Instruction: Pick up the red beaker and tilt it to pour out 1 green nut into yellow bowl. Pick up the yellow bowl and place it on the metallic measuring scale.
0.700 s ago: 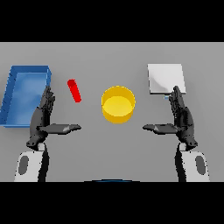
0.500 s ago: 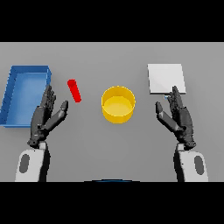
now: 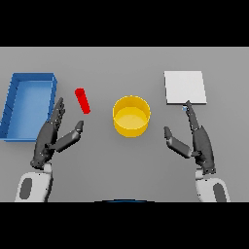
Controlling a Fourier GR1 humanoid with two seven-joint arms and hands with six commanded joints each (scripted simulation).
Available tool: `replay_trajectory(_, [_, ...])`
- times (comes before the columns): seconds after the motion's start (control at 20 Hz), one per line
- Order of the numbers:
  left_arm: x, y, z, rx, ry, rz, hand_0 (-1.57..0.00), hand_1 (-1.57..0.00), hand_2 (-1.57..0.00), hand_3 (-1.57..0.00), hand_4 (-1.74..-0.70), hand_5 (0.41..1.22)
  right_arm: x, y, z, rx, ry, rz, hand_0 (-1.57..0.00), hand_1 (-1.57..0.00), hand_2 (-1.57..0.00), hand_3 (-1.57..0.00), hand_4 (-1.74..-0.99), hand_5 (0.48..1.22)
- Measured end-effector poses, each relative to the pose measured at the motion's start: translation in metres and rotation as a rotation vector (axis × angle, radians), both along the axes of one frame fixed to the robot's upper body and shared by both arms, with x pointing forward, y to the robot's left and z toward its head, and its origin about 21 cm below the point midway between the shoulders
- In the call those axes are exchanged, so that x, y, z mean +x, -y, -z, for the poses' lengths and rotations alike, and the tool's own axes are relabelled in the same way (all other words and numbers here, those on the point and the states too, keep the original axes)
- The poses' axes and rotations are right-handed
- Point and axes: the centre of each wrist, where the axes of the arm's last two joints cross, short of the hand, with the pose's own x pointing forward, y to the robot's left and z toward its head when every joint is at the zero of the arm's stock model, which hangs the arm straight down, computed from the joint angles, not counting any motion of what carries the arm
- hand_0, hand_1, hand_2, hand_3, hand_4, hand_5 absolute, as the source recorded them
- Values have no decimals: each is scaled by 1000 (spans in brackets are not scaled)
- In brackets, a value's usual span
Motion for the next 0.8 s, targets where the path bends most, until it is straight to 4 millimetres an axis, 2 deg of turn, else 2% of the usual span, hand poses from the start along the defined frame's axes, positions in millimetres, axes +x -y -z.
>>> replay_trajectory(0.1, [2,1,3,20,-18,21,1,1,1,1,-1276,691,-1,-3,-4,15,18,-15,1,1,1,1,-1265,680])
replay_trajectory(0.35, [39,13,10,0,-54,41,1,1,1,1,-1377,738,-4,5,-4,55,29,-28,1,1,1,1,-1304,678])
replay_trajectory(0.8, [82,15,35,12,-117,22,1,1,1,1,-1333,714,-2,7,-6,72,3,2,1,1,1,1,-1338,688])
